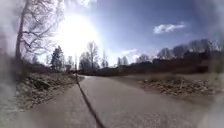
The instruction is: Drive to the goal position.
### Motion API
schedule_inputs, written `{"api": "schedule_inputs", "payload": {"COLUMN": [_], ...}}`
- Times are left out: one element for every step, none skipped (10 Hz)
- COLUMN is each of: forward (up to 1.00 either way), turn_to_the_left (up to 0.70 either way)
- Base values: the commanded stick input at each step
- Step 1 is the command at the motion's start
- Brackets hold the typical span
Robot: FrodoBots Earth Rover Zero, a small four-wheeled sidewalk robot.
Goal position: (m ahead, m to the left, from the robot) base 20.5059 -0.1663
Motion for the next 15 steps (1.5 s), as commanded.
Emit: {"api": "schedule_inputs", "payload": {"forward": [1.00,1.00,1.00,1.00,1.00,1.00,1.00,1.00,1.00,1.00,1.00,1.00,1.00,1.00,1.00], "turn_to_the_left": [0.27,0.27,0.27,0.27,0.04,0.00,0.10,0.27,0.20,0.00,0.00,0.00,0.06,0.21,0.00]}}
